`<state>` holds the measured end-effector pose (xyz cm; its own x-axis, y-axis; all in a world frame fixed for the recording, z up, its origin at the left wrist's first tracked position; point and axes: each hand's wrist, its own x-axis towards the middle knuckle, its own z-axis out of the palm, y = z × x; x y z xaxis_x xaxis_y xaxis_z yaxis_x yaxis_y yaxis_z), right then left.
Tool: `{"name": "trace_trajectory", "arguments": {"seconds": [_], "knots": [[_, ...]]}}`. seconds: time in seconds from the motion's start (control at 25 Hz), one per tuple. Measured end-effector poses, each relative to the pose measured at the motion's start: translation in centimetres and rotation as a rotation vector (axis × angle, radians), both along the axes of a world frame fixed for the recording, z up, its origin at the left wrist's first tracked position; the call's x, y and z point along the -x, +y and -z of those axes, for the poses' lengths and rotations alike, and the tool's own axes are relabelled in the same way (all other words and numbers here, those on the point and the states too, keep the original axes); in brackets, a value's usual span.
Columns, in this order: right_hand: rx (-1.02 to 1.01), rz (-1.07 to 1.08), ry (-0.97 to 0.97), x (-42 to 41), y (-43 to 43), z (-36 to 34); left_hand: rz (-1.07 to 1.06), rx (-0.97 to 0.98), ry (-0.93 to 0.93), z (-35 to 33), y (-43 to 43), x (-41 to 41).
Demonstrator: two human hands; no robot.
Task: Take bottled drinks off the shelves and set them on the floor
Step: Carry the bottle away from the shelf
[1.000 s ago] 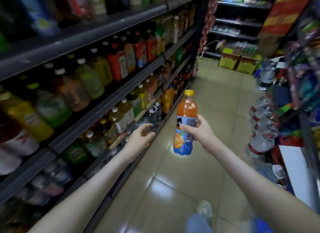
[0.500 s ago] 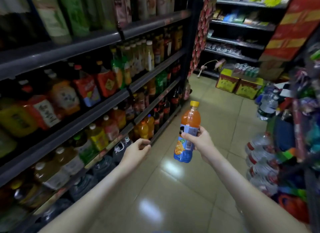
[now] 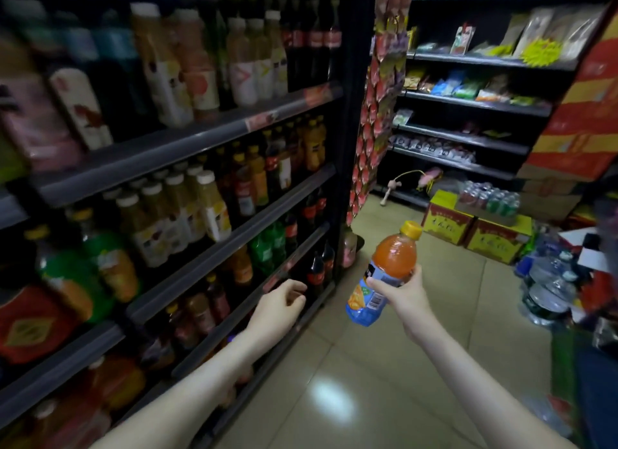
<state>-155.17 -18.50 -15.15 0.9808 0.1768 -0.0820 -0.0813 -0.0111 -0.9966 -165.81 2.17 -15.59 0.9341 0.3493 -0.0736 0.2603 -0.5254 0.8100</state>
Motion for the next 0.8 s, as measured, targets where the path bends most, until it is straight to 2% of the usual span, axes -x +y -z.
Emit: {"name": "trace_trajectory", "arguments": {"seconds": [0.2, 0.4, 0.52, 0.68, 0.8], "knots": [[0.001, -0.003, -0.055, -17.7, -0.8, 0.1, 0.051, -0.154, -0.023, -0.6, -2.4, -17.2], [0.151, -0.306, -0.318, -33.0, 2.3, -0.7, 0.034, -0.251, -0.154, -0.5, -4.6, -32.3], [0.137, -0.471, -0.321, -40.6, 6.2, -1.7, -0.115, -0.300, -0.200, -1.2, -3.9, -38.6], [0.010, -0.596, -0.244, -48.0, 11.8, -1.7, -0.337, -0.403, -0.177, 0.1, 1.0, -43.7], [-0.024, -0.647, -0.187, -52.8, 16.0, -0.8, -0.503, -0.560, -0.094, 0.6, 6.0, -47.2]]}}
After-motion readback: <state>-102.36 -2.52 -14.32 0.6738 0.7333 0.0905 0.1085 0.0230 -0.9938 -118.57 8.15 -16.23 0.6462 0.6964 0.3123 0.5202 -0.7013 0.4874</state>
